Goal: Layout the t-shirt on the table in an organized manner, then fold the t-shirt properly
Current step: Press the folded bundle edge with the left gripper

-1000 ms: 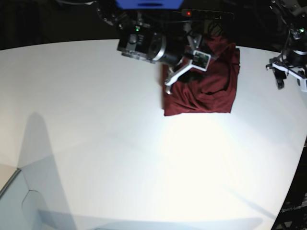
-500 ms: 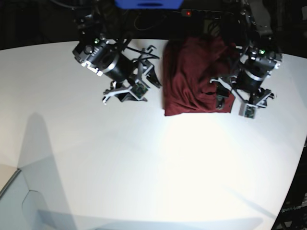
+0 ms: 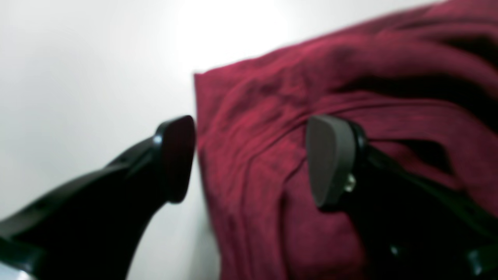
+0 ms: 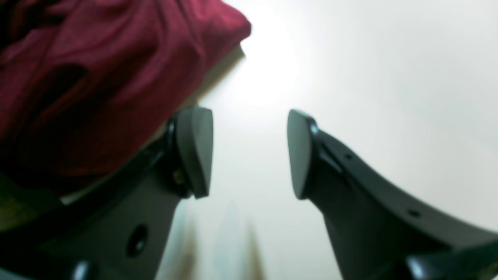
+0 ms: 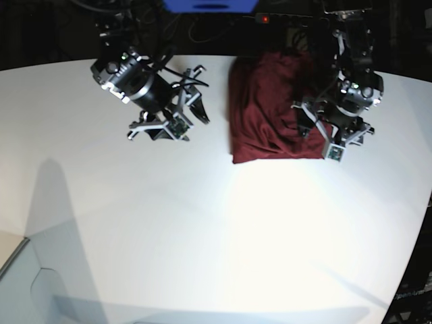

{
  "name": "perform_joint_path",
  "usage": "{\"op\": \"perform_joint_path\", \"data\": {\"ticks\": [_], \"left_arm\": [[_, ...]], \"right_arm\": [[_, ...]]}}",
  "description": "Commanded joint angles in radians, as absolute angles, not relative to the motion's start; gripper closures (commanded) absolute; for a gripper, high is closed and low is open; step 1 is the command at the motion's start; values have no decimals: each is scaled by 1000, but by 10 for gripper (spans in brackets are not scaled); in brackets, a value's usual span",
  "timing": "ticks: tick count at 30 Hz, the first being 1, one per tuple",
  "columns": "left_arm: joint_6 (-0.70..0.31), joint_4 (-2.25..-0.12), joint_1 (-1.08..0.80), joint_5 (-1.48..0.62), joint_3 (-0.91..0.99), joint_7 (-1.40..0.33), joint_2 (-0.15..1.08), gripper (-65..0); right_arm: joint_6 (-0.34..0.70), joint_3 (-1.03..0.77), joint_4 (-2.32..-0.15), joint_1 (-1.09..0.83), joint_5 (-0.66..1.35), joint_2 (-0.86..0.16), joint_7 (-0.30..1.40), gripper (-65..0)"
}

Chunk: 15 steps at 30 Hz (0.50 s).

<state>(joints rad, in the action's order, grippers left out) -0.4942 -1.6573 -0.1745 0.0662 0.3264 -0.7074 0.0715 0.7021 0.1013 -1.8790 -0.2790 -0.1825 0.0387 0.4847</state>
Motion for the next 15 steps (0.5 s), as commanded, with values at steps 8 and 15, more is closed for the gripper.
{"op": "perform_joint_path", "data": {"ticks": [8,15], "left_arm": [[-495,-1675,-157,53,325,-690,79,-346],[-495,-1673,-154,51,325,-682,77,-52]], "right_arm": [[698,104,-1897,-274,-166,42,456,-306],[698,104,-1894,-274,-166,42,456,-306]]}}
